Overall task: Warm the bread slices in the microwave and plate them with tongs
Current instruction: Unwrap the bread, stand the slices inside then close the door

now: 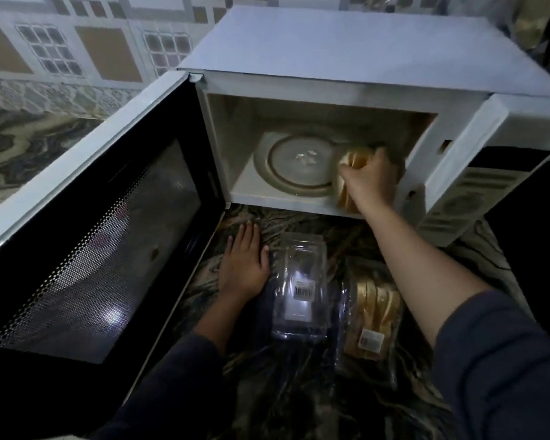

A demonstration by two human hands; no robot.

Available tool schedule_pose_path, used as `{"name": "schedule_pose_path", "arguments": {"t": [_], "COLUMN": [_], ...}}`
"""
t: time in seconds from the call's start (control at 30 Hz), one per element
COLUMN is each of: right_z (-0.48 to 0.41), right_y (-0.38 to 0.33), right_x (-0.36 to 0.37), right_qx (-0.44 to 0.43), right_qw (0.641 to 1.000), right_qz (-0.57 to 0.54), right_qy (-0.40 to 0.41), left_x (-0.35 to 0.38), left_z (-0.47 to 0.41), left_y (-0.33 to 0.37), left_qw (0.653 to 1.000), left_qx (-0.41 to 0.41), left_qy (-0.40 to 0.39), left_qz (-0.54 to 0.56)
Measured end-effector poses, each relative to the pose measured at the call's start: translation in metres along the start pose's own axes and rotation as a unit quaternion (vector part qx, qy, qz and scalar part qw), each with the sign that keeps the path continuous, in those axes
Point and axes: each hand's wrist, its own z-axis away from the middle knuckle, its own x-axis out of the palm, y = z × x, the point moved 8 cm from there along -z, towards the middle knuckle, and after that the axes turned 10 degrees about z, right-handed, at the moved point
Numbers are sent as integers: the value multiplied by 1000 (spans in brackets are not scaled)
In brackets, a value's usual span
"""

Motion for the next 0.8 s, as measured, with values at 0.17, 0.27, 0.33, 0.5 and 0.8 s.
{"name": "schedule_pose_path", "arguments": {"t": [0.17, 0.27, 0.33, 0.5, 0.8], "right_z": [-35, -50, -60, -83, -62], "right_y": [-19, -26, -32, -28, -22], "right_x": [30, 37, 46, 75, 63], "right_qx": [24, 6, 3, 15, -32], "right_qw": [999, 999, 999, 998, 997], "right_qz": [-13, -46, -27, 44, -48], "right_qy": [-33, 19, 19, -33, -51], "left_x": [2, 1, 1, 3, 3], "left_z": [-1, -1, -1, 0, 0], "left_y": [0, 1, 0, -2, -2], "left_qw": [1000, 1000, 1000, 1000, 1000], "left_qx": [-4, -1, -1, -3, -2], "left_qy": [-7, -4, 0, 4, 1], "left_qz": [-15, -17, -16, -13, -22]}}
